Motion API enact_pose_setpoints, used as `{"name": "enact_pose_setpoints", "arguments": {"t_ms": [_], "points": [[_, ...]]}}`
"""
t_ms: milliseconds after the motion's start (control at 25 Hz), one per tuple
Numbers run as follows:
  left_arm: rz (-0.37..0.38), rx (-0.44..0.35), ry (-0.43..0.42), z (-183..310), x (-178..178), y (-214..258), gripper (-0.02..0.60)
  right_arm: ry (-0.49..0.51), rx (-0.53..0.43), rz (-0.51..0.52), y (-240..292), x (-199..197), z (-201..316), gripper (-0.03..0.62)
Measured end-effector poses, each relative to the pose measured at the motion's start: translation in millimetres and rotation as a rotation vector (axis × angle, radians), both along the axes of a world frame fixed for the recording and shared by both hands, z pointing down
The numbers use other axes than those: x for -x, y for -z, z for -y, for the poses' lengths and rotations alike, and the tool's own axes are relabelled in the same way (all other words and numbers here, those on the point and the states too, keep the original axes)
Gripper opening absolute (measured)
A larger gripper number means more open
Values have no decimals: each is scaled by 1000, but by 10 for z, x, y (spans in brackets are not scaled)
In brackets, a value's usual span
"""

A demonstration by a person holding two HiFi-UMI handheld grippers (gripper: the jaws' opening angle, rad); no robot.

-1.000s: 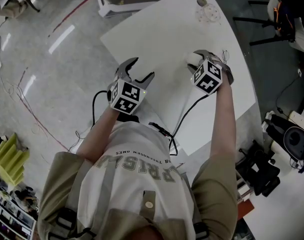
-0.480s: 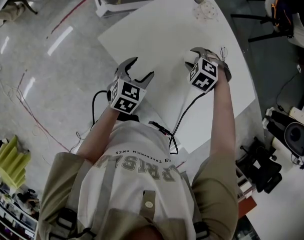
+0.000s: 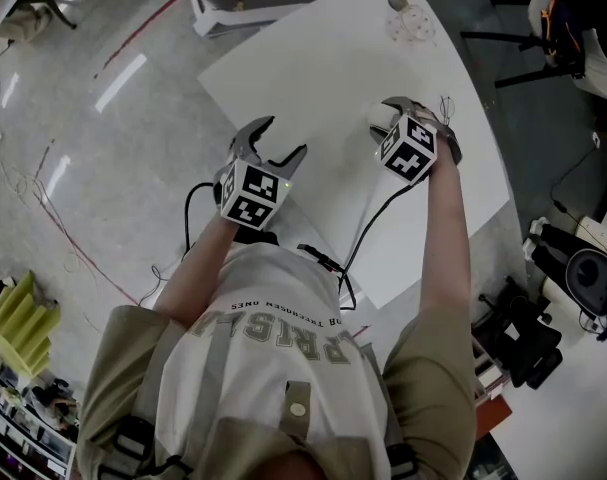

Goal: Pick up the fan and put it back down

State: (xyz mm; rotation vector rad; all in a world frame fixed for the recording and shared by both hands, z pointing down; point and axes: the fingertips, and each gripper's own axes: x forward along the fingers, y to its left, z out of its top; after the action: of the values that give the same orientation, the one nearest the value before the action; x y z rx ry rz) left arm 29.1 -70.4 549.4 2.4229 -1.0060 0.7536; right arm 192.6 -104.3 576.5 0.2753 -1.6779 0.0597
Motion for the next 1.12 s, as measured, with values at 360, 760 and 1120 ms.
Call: {"name": "enact_pose_setpoints", "arguments": {"t_ms": [360, 760, 1120], "points": [[2, 2, 0, 0, 3, -3, 331, -47, -6, 38, 114, -22, 62, 293], [-1, -37, 28, 81, 146, 127, 332, -105, -145, 156, 604, 54, 45, 339], [-46, -103, 90, 142, 323, 513, 333, -275, -377, 360, 1222, 67, -190, 341]]}}
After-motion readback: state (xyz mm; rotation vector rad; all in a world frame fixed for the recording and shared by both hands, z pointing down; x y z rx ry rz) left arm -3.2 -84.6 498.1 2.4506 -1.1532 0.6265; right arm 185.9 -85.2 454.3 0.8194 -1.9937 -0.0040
